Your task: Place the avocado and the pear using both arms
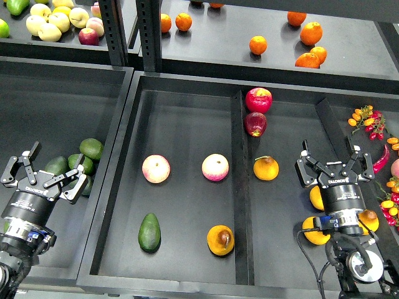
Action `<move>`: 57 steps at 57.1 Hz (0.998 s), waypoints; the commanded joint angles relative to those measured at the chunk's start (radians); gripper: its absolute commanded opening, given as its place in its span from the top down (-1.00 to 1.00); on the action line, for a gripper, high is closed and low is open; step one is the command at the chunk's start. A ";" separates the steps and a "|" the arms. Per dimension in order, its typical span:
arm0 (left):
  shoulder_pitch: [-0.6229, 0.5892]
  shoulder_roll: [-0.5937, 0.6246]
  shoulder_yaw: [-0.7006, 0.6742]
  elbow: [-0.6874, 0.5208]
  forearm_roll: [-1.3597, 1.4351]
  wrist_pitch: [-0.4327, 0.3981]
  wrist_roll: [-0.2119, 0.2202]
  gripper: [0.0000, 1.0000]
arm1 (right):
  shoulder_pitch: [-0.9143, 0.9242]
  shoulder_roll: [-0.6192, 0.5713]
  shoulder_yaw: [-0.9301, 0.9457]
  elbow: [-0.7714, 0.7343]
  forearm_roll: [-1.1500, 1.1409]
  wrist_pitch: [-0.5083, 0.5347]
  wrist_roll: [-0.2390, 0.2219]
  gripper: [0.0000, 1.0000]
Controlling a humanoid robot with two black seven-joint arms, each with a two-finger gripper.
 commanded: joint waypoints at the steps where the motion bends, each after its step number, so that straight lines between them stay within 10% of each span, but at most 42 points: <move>1: 0.000 0.000 0.000 0.000 -0.001 0.000 0.006 -0.99 | 0.015 0.000 0.004 -0.005 0.000 0.000 0.001 -0.99; 16: -0.002 0.000 0.017 0.000 -0.001 0.000 0.045 -0.99 | 0.180 0.000 0.079 -0.107 0.000 -0.042 -0.012 -0.99; 38: -0.048 0.000 0.132 -0.003 -0.002 0.000 0.245 -0.99 | 0.389 0.000 0.081 -0.327 0.000 -0.058 -0.011 -0.99; 57: -0.271 0.452 0.405 -0.001 -0.001 0.000 0.245 -0.99 | 0.420 -0.002 0.079 -0.347 0.003 -0.058 -0.012 -0.99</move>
